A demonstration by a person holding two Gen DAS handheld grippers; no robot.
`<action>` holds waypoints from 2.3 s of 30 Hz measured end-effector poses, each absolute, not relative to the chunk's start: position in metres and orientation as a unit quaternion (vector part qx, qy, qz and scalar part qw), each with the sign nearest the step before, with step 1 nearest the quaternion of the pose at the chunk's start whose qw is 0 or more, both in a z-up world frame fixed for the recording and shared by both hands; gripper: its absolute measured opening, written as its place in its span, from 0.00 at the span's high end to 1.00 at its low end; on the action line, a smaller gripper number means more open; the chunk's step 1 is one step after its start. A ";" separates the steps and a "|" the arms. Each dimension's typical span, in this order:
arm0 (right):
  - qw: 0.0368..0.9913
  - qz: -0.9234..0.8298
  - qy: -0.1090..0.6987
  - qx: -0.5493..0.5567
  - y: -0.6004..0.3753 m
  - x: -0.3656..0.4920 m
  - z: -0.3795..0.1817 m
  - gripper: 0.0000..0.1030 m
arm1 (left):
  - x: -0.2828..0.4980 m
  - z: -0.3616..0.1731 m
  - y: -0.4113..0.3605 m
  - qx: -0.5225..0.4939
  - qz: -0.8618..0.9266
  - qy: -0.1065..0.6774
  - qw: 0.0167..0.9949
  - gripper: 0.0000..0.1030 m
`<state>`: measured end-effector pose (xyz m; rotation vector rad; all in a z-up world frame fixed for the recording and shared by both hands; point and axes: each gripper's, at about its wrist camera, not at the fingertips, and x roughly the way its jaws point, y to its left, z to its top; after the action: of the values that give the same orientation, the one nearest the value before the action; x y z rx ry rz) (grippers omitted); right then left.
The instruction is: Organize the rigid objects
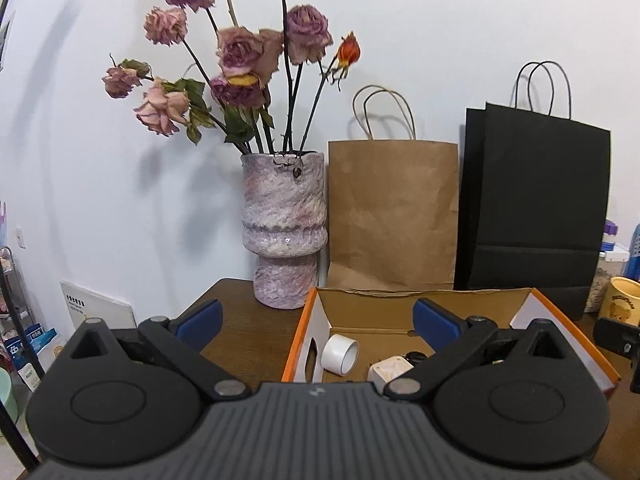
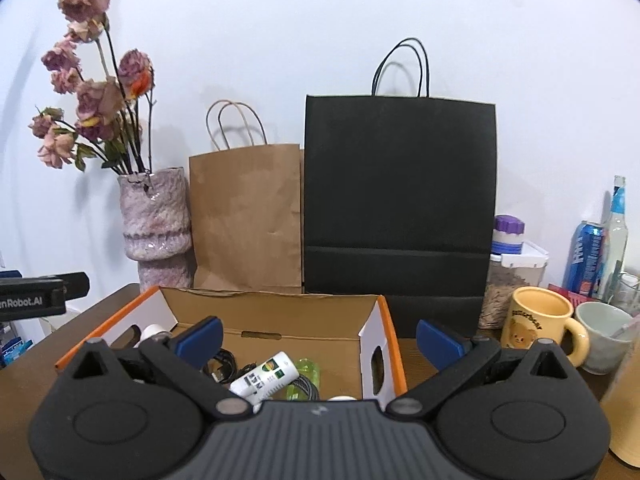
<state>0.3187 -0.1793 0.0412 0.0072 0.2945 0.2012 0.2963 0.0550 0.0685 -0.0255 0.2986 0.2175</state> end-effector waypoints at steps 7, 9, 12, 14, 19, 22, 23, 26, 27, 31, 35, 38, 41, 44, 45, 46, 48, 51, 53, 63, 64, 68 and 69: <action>0.985 0.103 0.137 0.007 -0.190 0.277 0.050 0.00 | 0.259 0.073 0.051 -0.009 0.093 0.149 0.984 0.00; 0.985 0.105 0.135 0.008 -0.192 0.266 0.052 0.00 | 0.247 0.074 0.050 -0.011 0.087 0.151 0.985 0.00; 0.985 0.106 0.134 0.009 -0.195 0.245 0.056 0.00 | 0.228 0.077 0.048 -0.014 0.082 0.151 0.985 0.00; 0.985 0.109 0.133 0.011 -0.197 0.232 0.058 0.00 | 0.213 0.079 0.047 -0.014 0.075 0.150 0.986 0.00; 0.984 0.113 0.135 0.007 -0.201 0.196 0.055 0.00 | 0.173 0.078 0.045 -0.015 0.064 0.150 0.986 0.00; 0.982 0.116 0.147 0.010 -0.204 0.173 0.047 0.00 | 0.152 0.075 0.043 -0.011 0.062 0.158 0.985 0.00; 0.981 0.117 0.151 0.010 -0.205 0.166 0.044 0.00 | 0.145 0.073 0.043 -0.010 0.062 0.162 0.985 0.00; 0.979 0.118 0.165 0.007 -0.206 0.147 0.035 0.00 | 0.128 0.065 0.040 -0.005 0.058 0.176 0.983 0.00; 0.978 0.118 0.169 0.008 -0.207 0.141 0.032 0.00 | 0.123 0.062 0.040 -0.004 0.056 0.181 0.982 0.00; 0.975 0.120 0.185 0.011 -0.209 0.120 0.023 0.00 | 0.101 0.051 0.036 0.000 0.049 0.197 0.979 0.00; 0.971 0.124 0.202 0.014 -0.209 0.103 0.012 0.00 | 0.085 0.042 0.031 0.005 0.041 0.206 0.978 0.00; 0.968 0.128 0.214 0.014 -0.207 0.092 0.003 0.00 | 0.075 0.035 0.026 0.013 0.036 0.215 0.976 0.00; 0.965 0.130 0.226 0.009 -0.205 0.083 -0.006 0.00 | 0.067 0.026 0.024 0.011 0.028 0.230 0.973 0.00; 0.963 0.130 0.238 0.002 -0.202 0.077 -0.014 0.00 | 0.060 0.020 0.023 0.005 0.022 0.240 0.970 0.00; 0.962 0.130 0.241 0.001 -0.202 0.075 -0.016 0.00 | 0.058 0.018 0.023 0.004 0.021 0.242 0.970 0.00; 0.961 0.131 0.243 0.001 -0.202 0.074 -0.017 0.00 | 0.056 0.017 0.022 0.004 0.020 0.243 0.970 0.00; 0.961 0.130 0.246 0.000 -0.202 0.071 -0.019 0.00 | 0.054 0.016 0.021 0.006 0.019 0.244 0.969 0.00; 0.961 0.128 0.244 0.001 -0.203 0.069 -0.019 0.00 | 0.051 0.015 0.022 0.006 0.018 0.246 0.969 0.00; 0.962 0.128 0.243 0.001 -0.203 0.068 -0.018 0.00 | 0.050 0.015 0.022 0.005 0.018 0.247 0.969 0.00; 0.962 0.128 0.241 0.000 -0.202 0.069 -0.016 0.00 | 0.050 0.016 0.022 0.004 0.016 0.245 0.969 0.00; 0.962 0.128 0.241 0.000 -0.202 0.069 -0.016 0.00 | 0.050 0.015 0.022 0.005 0.016 0.245 0.969 0.00; 0.962 0.128 0.241 -0.001 -0.202 0.069 -0.016 0.00 | 0.050 0.015 0.022 0.004 0.016 0.244 0.970 0.00; 0.962 0.128 0.241 -0.001 -0.202 0.069 -0.016 0.00 | 0.050 0.015 0.022 0.004 0.016 0.244 0.970 0.00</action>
<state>0.0687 -0.2023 -0.0157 -0.0018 0.4886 0.2603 0.0498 0.0220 0.0152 0.0088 0.4930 0.0327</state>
